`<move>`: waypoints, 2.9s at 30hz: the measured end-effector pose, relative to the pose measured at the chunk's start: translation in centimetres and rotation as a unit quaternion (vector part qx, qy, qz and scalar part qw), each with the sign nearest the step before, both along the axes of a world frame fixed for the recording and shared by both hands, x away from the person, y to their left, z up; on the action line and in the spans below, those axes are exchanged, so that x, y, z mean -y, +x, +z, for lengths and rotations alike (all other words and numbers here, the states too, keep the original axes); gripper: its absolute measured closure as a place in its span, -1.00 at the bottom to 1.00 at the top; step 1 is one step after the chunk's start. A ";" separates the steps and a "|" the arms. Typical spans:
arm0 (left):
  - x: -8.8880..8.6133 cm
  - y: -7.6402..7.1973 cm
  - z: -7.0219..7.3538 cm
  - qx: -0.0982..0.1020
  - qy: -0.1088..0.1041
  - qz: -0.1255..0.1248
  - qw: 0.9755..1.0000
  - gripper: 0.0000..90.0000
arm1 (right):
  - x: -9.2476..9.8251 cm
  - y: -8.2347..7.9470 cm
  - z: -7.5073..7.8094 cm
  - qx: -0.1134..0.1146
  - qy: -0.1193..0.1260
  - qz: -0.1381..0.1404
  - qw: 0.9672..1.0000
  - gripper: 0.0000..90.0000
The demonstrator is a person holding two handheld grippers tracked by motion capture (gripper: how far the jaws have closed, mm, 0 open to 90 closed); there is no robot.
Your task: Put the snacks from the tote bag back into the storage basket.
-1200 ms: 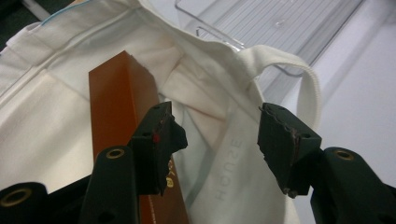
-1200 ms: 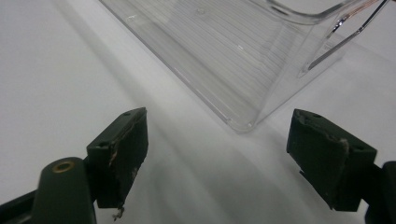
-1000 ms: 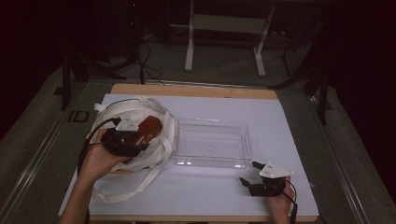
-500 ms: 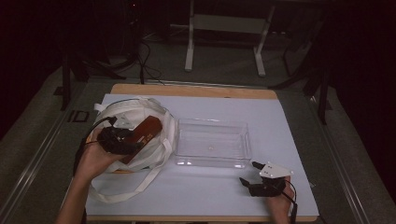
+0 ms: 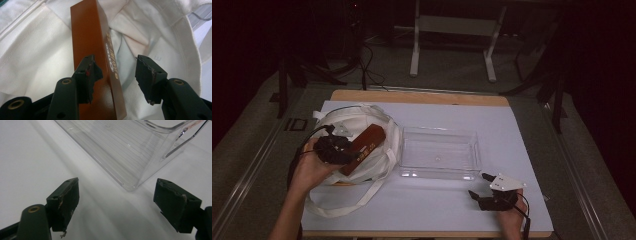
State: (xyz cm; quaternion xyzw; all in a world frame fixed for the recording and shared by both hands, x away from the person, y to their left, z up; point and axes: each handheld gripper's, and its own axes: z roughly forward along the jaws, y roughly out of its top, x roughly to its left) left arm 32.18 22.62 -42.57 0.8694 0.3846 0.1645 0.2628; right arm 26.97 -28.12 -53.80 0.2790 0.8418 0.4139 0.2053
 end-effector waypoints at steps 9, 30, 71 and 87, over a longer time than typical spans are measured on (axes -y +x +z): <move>-0.6 0.5 -0.5 -0.009 0.005 0.017 1.000 0.06 | 0.0 0.0 0.0 -0.001 -0.001 0.001 1.000 -0.54; -2.4 1.9 -2.5 -0.080 -0.015 0.055 0.995 -0.18 | -0.2 -0.1 0.0 0.000 -0.011 0.005 1.000 -0.54; -0.6 3.0 -5.6 -0.176 0.064 0.026 0.982 -0.09 | -0.3 0.0 -0.1 0.000 -0.014 0.010 1.000 -0.54; -1.6 2.2 -4.4 -0.159 0.066 0.015 0.985 -0.02 | -0.3 -0.1 -0.1 0.000 -0.014 0.011 1.000 -0.54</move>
